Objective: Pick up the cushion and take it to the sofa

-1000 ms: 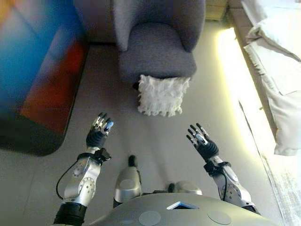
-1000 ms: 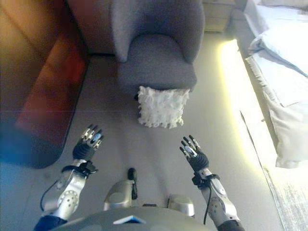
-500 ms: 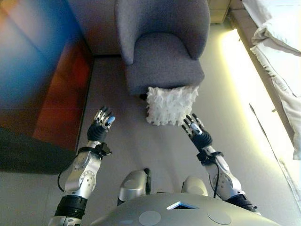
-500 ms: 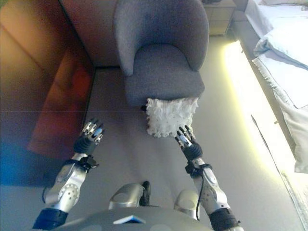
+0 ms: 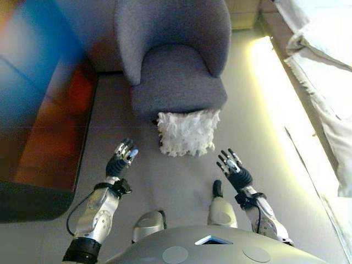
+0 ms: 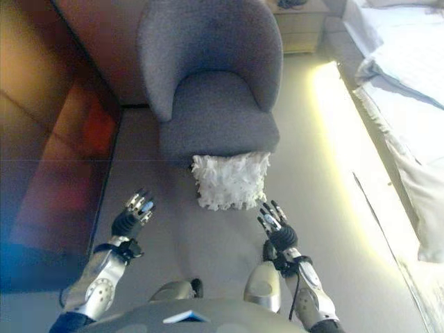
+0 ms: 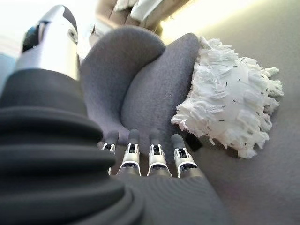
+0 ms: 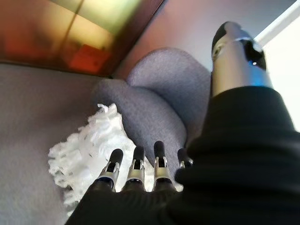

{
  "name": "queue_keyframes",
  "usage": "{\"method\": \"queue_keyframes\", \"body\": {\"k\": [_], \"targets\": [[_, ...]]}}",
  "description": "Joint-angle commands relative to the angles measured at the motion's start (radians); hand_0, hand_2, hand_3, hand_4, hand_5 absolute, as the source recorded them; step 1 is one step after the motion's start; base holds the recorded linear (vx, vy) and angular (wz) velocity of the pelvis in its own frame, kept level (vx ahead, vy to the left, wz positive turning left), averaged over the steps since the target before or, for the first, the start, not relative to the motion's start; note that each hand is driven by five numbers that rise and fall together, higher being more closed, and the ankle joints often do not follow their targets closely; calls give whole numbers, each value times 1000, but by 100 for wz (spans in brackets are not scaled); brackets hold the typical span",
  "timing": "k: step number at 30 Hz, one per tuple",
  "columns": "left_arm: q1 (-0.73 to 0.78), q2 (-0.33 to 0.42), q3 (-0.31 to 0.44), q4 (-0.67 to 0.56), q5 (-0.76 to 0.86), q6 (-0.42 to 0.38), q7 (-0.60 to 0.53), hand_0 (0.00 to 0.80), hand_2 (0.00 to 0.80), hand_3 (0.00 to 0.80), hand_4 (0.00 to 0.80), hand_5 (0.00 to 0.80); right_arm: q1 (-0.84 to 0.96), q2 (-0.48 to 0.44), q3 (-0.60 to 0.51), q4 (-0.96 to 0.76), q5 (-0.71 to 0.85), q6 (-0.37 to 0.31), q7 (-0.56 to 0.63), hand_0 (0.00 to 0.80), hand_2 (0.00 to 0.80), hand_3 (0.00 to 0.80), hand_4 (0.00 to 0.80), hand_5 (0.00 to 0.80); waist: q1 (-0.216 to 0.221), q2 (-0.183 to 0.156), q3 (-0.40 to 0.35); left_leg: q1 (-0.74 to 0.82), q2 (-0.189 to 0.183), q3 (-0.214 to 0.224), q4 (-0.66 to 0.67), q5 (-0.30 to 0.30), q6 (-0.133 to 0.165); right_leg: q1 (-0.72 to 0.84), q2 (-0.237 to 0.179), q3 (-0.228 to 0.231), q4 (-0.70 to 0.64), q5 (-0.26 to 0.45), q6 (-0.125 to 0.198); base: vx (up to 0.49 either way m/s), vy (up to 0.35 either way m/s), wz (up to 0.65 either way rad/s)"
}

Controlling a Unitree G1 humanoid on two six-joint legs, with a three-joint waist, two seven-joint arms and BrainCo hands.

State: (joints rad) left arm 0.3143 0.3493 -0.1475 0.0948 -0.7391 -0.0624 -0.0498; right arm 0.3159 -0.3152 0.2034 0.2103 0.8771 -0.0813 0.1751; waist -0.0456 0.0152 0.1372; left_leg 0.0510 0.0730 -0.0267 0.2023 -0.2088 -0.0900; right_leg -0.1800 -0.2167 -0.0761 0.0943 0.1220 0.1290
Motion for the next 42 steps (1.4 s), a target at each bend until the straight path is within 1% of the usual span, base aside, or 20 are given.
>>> {"method": "queue_keyframes", "body": {"k": [1, 2, 3, 5, 6, 8, 10, 12, 14, 16, 18, 23, 29, 31, 33, 36, 38, 40, 41, 42], "targets": [[18, 71, 59, -119, -10, -45, -61, 0, 0, 0, 0, 0, -25, 22, 0, -80, 35, -3, 32, 0, 0, 0, 0, 0, -26, -80, -11, 42, -50, 24, 115, -134, 89, -81, -101, 101, -81, 133, 107, 391, -228, 14], [21, 70, 60, -123, -11, -44, -60, 0, 0, 0, 0, 0, -25, 19, 1, -84, 34, 3, 32, 0, 0, 0, 0, 0, -27, -78, -12, 52, -38, 27, 114, -128, 84, -83, -94, 102, -69, 128, 106, 478, -291, 1], [32, 71, 61, -133, -24, -38, -42, 0, 0, 0, 0, 0, -21, 13, 13, -96, 15, 26, 19, 0, 0, 0, 0, 0, -36, -73, -21, 90, 5, 39, 102, -105, 69, -97, -65, 115, 3, 107, 105, 430, -273, 1], [31, 63, 69, -135, -56, -20, -5, 0, 0, 0, 0, 0, -26, -5, 22, -114, 7, 56, 19, 0, 0, 0, 0, 0, -49, -60, -38, 129, 71, 33, 102, 11, 38, -105, 1, 130, 81, 39, 83, 463, -302, 7], [31, 59, 69, -140, -66, -21, 8, 0, 0, 0, 0, 0, -28, -14, 25, -120, 20, 67, 24, 0, 0, 0, 0, 0, -53, -56, -44, 132, 86, 27, 112, 59, 29, -98, 27, 132, 88, 17, 68, 382, -266, -1], [24, 45, 64, -143, -61, -32, 37, 0, 0, 0, 0, 0, -50, -37, 25, -106, 13, 70, 11, 0, 0, 0, 0, 0, -56, -52, -65, 105, 107, 25, 222, 195, 14, -68, 83, 116, 88, -23, 11, 339, -267, -3], [9, 38, 52, -137, -36, -44, 49, 0, 0, 0, 0, 0, -66, -53, 18, -86, 9, 54, -1, 0, 0, 0, 0, 0, -57, -60, -69, 24, 119, 35, 363, 255, 15, -31, 108, 103, 85, -51, -38, 256, -241, 9], [-12, 33, 38, -112, -32, -53, 48, 0, 0, 0, 0, 0, -75, -50, 6, -61, 21, 28, 3, 0, 0, 0, 0, 0, -53, -69, -63, -70, 137, 52, 445, 275, 27, 8, 123, 77, 92, -84, -73, 222, -198, 12], [-22, 25, 41, -109, -52, -43, 30, 0, 0, 0, 0, 0, -62, -46, -8, -59, 23, 7, 7, 0, 0, 0, 0, 0, -37, -77, -51, -144, 96, 43, 419, 249, 50, 56, 131, 73, 88, -109, -78, 207, -86, 24], [-20, 26, 45, -118, -54, -44, 28, 0, 0, 0, 0, 0, -44, -39, -20, -70, 26, 4, 14, 0, 0, 0, 0, 0, -28, -70, -40, -148, 83, 54, 315, 272, 50, 91, 150, 63, 88, -145, -79, 220, -8, 32], [-19, 23, 49, -126, -53, -45, 22, 0, 0, 0, 0, 0, -21, -33, -30, -93, 19, 4, 10, 0, 0, 0, 0, 0, -16, -58, -32, -174, 77, 60, 197, 314, 38, 128, 172, 56, 83, -178, -79, 203, 12, 36], [-18, 16, 42, -144, -37, -58, 20, 0, 0, 0, 0, 0, -6, -37, -24, -115, 28, 6, 28, 0, 0, 0, 0, 0, 41, -20, -16, -267, 37, 24, -55, 380, -2, 219, 222, 60, 83, -263, -80, 252, 30, 28], [9, 16, 35, -131, -38, -56, 17, 0, 0, 0, 0, 0, 29, -29, -19, -112, 14, 24, 45, 0, 0, 0, 0, 0, 73, -5, -25, -307, 31, 86, -227, 385, -3, 330, 224, 80, 63, -336, -81, 374, 67, -39], [11, 18, 31, -128, -38, -58, 14, 0, 0, 0, 0, 0, 29, -29, -15, -114, 16, 19, 41, 0, 0, 0, 0, 0, 78, 1, -23, -333, 39, 114, -212, 392, -5, 341, 226, 69, 67, -361, -85, 341, 93, -39], [5, 22, 30, -125, -36, -64, 9, 0, 0, 0, 0, 0, 19, -25, -5, -114, 19, 5, 32, 0, 0, 0, 0, 0, 81, 0, -18, -353, 37, 140, -191, 363, 9, 334, 217, 57, 89, -376, -82, 315, 121, -39], [13, 40, 29, -129, -38, -83, 11, 0, 0, 0, 0, 0, 21, -21, 2, -125, 19, -1, 22, 0, 0, 0, 0, 0, 92, -10, -15, -377, 8, 123, -122, 330, 29, 320, 181, 43, 135, -386, -54, 324, 149, -13], [13, 53, 37, -131, -28, -92, 12, 0, 0, 0, 0, 0, 22, -19, -5, -135, 35, 17, 20, 0, 0, 0, 0, 0, 99, -23, -18, -389, -6, 125, -66, 306, 45, 325, 150, 32, 162, -370, -31, 303, 132, -8], [16, 64, 40, -135, -20, -96, 3, 0, 0, 0, 0, 0, 19, -12, 4, -129, 37, 3, 22, 0, 0, 0, 0, 0, 117, -45, -31, -377, -38, 125, -47, 271, 83, 322, 104, 4, 244, -297, 13, 290, 149, -5], [12, 68, 44, -128, -14, -97, -2, 0, 0, 0, 0, 0, 9, 4, 7, -119, 42, -3, 17, 0, 0, 0, 0, 0, 123, -50, -39, -358, -53, 133, -47, 251, 106, 301, 74, -11, 344, -224, 37, 256, 168, -17], [9, 70, 46, -122, -10, -99, -6, 0, 0, 0, 0, 0, 6, 11, 7, -116, 45, -4, 12, 0, 0, 0, 0, 0, 124, -50, -43, -349, -58, 138, -46, 242, 114, 283, 64, -11, 386, -198, 43, 249, 183, -33]]}}
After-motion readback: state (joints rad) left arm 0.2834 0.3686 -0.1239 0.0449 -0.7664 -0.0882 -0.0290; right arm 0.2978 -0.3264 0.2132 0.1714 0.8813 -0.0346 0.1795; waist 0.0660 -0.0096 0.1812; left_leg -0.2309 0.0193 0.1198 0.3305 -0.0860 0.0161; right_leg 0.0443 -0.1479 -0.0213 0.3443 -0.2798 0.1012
